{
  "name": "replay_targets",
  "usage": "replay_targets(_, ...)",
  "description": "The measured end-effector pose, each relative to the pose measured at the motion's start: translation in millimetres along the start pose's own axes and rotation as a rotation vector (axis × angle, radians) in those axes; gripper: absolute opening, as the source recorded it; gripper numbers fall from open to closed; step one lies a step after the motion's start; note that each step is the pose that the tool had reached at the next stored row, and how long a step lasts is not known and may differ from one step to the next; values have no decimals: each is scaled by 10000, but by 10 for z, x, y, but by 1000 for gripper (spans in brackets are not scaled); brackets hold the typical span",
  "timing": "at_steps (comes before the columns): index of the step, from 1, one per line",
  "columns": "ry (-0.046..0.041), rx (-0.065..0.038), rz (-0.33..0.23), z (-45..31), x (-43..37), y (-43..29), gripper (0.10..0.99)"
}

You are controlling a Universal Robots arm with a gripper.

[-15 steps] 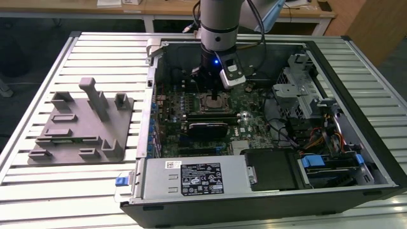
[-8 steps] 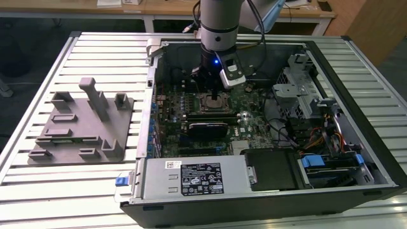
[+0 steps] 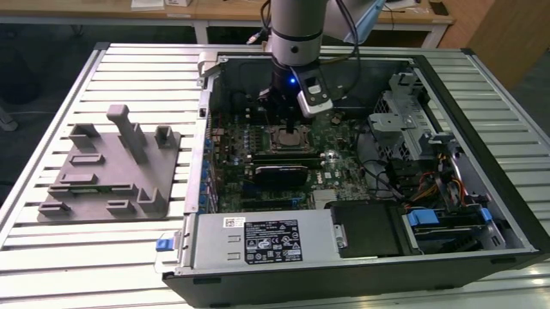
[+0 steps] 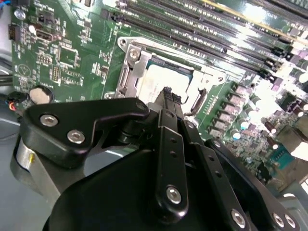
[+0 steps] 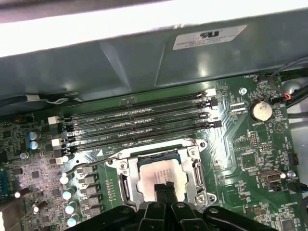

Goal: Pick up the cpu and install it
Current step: 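Install the first cpu locking lever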

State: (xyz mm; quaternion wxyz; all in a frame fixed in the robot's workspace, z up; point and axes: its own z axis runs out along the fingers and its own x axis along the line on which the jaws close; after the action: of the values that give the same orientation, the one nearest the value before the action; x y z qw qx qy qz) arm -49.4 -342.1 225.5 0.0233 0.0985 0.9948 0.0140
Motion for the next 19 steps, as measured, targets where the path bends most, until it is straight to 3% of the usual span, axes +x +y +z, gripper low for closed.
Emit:
replay_targets(4,0,1,-1,-58,-3,2,106)
replay_targets(12,0,1,0,-59,1,1,106)
replay_targets(19,0,1,-1,-62,62,-11,106)
